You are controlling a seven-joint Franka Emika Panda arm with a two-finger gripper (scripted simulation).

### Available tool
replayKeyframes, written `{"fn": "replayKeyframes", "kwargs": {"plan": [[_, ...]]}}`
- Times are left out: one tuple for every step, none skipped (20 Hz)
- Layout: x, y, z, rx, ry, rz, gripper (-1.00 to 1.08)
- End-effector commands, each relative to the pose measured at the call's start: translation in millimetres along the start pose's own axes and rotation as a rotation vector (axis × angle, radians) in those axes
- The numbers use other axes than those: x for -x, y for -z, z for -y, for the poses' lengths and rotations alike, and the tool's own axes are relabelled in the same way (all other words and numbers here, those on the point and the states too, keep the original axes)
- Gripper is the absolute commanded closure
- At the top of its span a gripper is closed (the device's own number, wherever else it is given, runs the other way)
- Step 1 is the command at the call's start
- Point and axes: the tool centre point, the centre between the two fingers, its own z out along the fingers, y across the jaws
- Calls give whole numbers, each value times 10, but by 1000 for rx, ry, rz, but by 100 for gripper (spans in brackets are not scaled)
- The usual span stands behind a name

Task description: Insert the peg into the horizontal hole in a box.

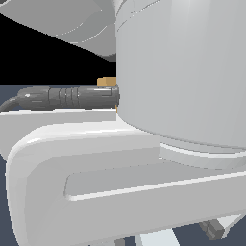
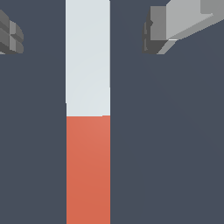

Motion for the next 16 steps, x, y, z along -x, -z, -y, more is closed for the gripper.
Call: {"fn": "replayKeyframes", "kwargs": {"plan": [[-2, -31, 0, 0, 0, 0, -92], [-1, -58, 1, 0, 0, 0, -92], [-1, -93, 1, 0, 0, 0, -92], [-3, -134, 0, 0, 1, 0, -92], [-3, -184, 1, 0, 1, 0, -92], [-3, -241, 3, 0, 1, 0, -92], [-5, -301, 3, 0, 1, 0, -92], [-5, -355, 4, 0, 1, 0, -92], [-5, -401, 5, 0, 1, 0, -92], [-7, -438, 4, 0, 2, 0, -92], [-6, -466, 3, 0, 2, 0, -92], [-5, -487, 2, 0, 2, 0, -92], [-3, -499, -1, 0, 2, 0, -92], [-1, -502, -4, 0, 2, 0, -92], [1, -499, -8, 0, 2, 0, -92], [2, -496, -9, 0, 2, 0, -92]]}}
